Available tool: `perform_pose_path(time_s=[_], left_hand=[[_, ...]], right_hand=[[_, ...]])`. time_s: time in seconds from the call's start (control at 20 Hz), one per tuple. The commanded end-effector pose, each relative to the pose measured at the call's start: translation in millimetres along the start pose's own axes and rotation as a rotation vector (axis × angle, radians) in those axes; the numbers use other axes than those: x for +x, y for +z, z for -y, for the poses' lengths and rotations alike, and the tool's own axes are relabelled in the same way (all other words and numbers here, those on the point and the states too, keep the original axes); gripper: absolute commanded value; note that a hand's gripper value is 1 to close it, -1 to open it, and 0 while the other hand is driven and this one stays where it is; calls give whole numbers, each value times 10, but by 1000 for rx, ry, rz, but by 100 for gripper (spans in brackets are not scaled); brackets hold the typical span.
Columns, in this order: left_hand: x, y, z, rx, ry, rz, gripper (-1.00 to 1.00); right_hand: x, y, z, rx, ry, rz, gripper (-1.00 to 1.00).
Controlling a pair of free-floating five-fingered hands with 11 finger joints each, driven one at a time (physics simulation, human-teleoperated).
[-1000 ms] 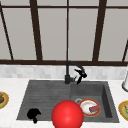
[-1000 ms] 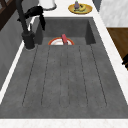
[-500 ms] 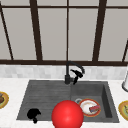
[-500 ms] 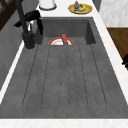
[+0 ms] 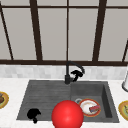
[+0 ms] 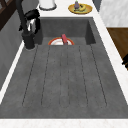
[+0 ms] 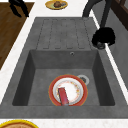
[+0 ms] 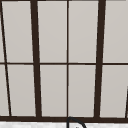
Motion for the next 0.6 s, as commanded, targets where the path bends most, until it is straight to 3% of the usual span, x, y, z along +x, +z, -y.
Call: perform_pose_path(time_s=[0.0, 0.2, 0.3, 0.55], left_hand=[[0, 0, 0, 0, 0, 0, 0], [0, 0, 0, 0, 0, 0, 0], [0, 0, 0, 0, 0, 0, 0], [0, 0, 0, 0, 0, 0, 0]], right_hand=[[-72, -59, -208, -12, 62, -65, 100], [-46, -15, -123, 18, 30, -75, 100], [-52, 20, -123, -15, 25, -74, 100], [-444, 177, -201, -74, -87, 18, 100]])
